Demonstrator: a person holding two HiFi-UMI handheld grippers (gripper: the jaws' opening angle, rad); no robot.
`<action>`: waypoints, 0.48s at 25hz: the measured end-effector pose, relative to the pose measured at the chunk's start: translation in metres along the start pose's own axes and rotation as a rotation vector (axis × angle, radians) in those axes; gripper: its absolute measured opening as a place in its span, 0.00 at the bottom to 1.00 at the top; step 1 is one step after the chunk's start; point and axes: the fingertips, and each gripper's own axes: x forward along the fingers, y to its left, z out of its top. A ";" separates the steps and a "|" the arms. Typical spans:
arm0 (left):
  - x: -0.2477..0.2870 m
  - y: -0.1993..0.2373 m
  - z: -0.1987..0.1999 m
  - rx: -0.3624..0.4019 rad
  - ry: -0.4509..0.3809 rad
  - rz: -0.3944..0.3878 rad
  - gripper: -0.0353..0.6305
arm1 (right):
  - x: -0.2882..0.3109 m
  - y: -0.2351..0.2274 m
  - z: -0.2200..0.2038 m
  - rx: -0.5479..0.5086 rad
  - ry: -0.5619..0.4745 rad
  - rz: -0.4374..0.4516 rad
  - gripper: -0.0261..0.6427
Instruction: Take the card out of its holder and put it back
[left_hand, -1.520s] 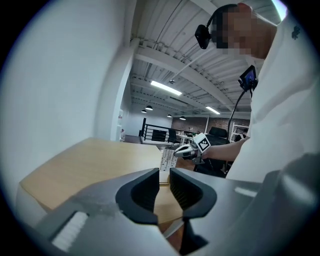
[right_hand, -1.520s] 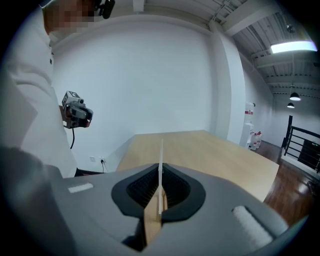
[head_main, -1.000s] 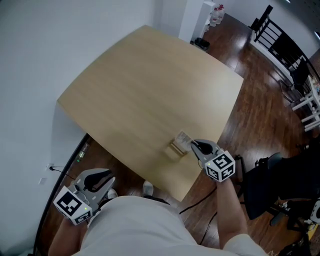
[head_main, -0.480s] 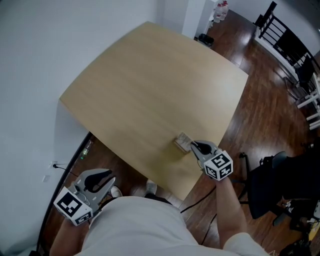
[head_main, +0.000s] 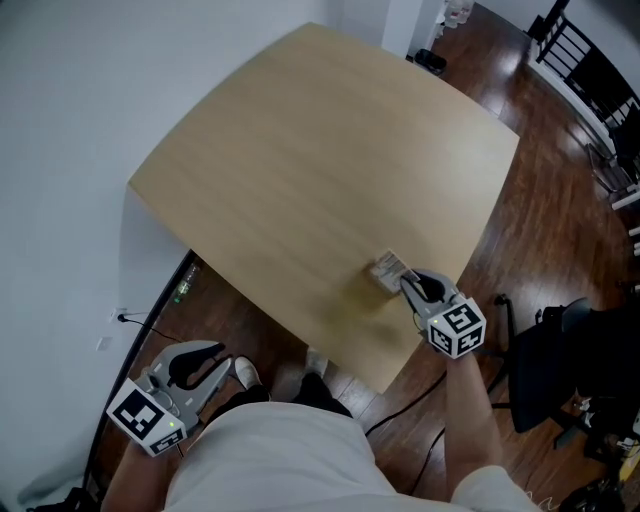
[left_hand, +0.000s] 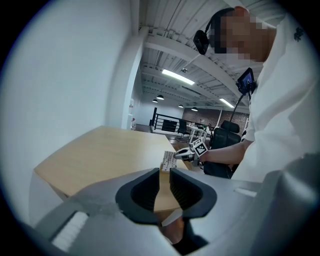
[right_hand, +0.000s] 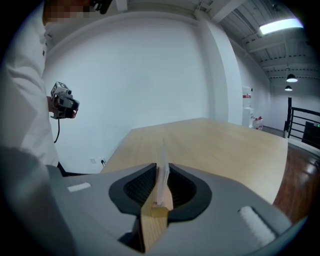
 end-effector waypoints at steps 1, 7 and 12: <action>-0.003 0.001 -0.002 -0.002 0.004 -0.002 0.16 | 0.001 0.000 0.000 0.004 -0.003 -0.010 0.16; -0.016 0.001 -0.005 0.020 0.006 -0.044 0.16 | -0.009 0.002 0.017 0.005 -0.022 -0.149 0.29; -0.042 -0.001 -0.001 0.076 -0.025 -0.118 0.16 | -0.051 0.042 0.040 -0.007 -0.045 -0.281 0.33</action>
